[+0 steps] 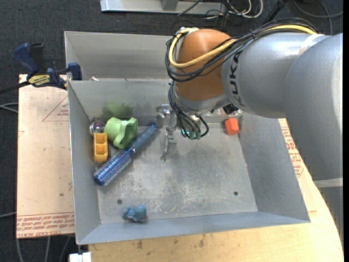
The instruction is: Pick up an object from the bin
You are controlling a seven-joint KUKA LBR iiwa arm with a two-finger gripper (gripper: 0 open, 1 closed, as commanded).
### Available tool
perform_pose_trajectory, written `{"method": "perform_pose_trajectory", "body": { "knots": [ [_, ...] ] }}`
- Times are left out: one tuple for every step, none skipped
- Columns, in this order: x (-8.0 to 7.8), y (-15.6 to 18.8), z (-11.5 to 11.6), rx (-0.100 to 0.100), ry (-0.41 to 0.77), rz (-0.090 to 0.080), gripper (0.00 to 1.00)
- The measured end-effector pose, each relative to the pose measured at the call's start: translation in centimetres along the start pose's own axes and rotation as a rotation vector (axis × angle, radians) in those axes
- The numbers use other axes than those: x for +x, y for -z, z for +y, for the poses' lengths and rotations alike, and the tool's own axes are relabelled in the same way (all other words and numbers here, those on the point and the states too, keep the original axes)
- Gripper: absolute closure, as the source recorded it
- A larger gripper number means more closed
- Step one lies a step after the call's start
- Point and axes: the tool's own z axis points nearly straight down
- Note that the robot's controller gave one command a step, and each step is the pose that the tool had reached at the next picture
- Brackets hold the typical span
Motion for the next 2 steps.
{"method": "perform_pose_trajectory", "body": {
  "knots": [
    [-0.54,-7.45,6.65,-0.001,0.334,-0.006,0.0],
    [-0.66,-7.29,6.44,0.001,0.332,-0.007,1.0]
  ]
}}
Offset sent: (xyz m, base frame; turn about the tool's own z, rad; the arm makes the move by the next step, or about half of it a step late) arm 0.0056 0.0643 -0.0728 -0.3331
